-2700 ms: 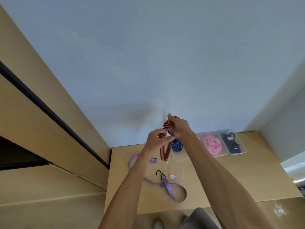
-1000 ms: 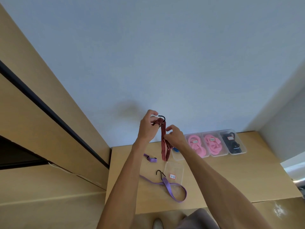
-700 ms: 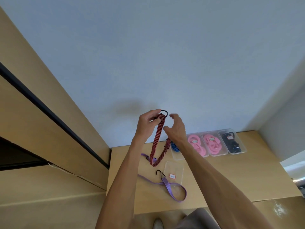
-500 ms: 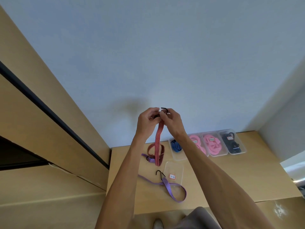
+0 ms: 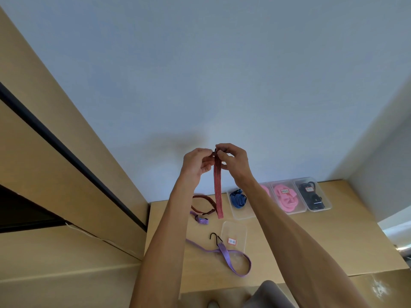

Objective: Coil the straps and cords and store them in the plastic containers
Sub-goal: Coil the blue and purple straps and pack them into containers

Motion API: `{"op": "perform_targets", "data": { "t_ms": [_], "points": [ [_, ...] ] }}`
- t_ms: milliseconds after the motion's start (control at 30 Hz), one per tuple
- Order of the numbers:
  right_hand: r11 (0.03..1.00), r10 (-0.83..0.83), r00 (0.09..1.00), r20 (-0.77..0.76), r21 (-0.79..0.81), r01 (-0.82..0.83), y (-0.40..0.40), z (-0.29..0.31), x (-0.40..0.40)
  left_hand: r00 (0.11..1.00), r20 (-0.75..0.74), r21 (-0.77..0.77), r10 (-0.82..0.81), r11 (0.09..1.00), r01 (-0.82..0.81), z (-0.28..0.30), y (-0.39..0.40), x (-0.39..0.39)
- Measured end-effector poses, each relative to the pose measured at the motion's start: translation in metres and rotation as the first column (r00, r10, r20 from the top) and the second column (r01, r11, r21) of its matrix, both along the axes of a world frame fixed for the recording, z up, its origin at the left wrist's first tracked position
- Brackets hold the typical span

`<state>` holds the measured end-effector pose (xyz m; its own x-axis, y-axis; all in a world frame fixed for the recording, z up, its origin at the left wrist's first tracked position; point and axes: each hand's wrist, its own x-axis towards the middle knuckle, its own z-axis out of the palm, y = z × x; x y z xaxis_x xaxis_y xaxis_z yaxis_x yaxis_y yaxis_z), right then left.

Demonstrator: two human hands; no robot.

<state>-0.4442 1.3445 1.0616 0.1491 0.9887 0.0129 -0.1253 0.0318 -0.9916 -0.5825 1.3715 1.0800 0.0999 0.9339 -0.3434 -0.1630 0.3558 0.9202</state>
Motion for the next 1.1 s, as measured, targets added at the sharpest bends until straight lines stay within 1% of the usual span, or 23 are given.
{"op": "perform_targets", "data": {
  "t_ms": [100,167,267,333,400,433,467,533,567,600,633,700,767,833,900,967,1033,1067,1100],
  "points": [
    [0.996,0.057,0.998,0.013,-0.072,-0.056,-0.002,0.002,0.000,0.997,0.009,0.079,0.080,0.994,-0.080,0.001,0.001,0.003],
    [0.991,0.113,0.994,-0.002,-0.072,-0.113,-0.004,0.004,0.001,0.994,0.011,0.124,0.109,0.986,-0.109,0.000,0.001,0.005],
    [0.979,0.190,0.982,-0.005,-0.067,-0.190,-0.005,0.007,0.004,0.980,-0.096,0.242,0.177,0.959,-0.150,-0.002,0.002,0.006],
    [0.989,0.142,0.990,-0.005,-0.031,-0.143,-0.004,0.007,0.002,0.967,-0.156,0.359,0.203,0.923,-0.136,-0.004,-0.001,0.007],
    [0.999,0.019,1.000,0.005,0.027,-0.019,-0.002,0.006,0.000,0.935,-0.280,0.439,0.217,0.895,-0.076,-0.005,-0.004,0.009],
    [0.998,-0.029,0.999,0.015,0.054,0.029,-0.002,0.006,-0.001,0.919,-0.332,0.427,0.212,0.902,-0.054,-0.005,-0.003,0.009],
    [0.996,-0.055,0.998,0.030,0.078,0.053,-0.001,0.006,-0.001,0.923,-0.337,0.373,0.185,0.927,-0.049,-0.002,-0.003,0.009],
    [0.994,-0.051,0.996,0.073,0.104,0.044,-0.001,0.007,0.002,0.965,-0.243,0.201,0.095,0.979,-0.046,0.003,0.000,0.008],
    [0.994,-0.035,0.995,0.091,0.102,0.026,-0.001,0.008,0.003,0.977,-0.199,0.138,0.070,0.990,-0.042,0.006,0.001,0.006],
    [0.996,-0.017,0.995,0.098,0.093,0.007,-0.002,0.008,0.004,0.982,-0.181,0.110,0.062,0.993,-0.043,0.007,0.002,0.005],
    [0.997,0.001,0.995,0.099,0.076,-0.008,-0.003,0.007,0.004,0.984,-0.166,0.105,0.066,0.993,-0.049,0.008,0.002,0.004],
    [0.999,0.023,0.997,0.079,0.031,-0.026,-0.006,0.004,0.002,0.995,-0.083,0.108,0.061,0.993,-0.052,0.009,0.001,0.003],
    [0.999,0.035,0.999,-0.009,-0.005,-0.035,-0.008,0.003,0.001,0.998,0.024,0.116,0.059,0.991,-0.061,0.009,-0.001,0.003],
    [0.998,0.049,0.991,-0.122,-0.021,-0.052,-0.008,0.004,0.001,0.994,0.074,0.146,0.084,0.985,-0.094,0.006,-0.003,0.005],
    [0.999,0.017,0.989,-0.146,-0.039,-0.023,-0.005,0.006,0.002,0.992,0.062,0.198,0.112,0.973,-0.122,0.002,-0.006,0.007],
    [0.997,-0.052,0.984,-0.172,-0.059,0.042,-0.003,0.007,0.001,0.991,0.001,0.274,0.137,0.953,-0.132,-0.001,-0.007,0.008],
    [0.994,-0.100,0.980,-0.169,-0.061,0.091,-0.001,0.008,0.002,0.983,-0.107,0.352,0.147,0.930,-0.101,0.000,-0.006,0.007],
    [0.993,-0.110,0.985,-0.135,-0.052,0.104,-0.001,0.008,0.002,0.975,-0.175,0.360,0.138,0.931,-0.067,0.001,-0.005,0.007],
    [0.993,-0.114,0.990,-0.087,-0.040,0.111,-0.001,0.009,0.002,0.963,-0.241,0.333,0.121,0.942,-0.035,0.003,-0.003,0.006]
  ]
}}
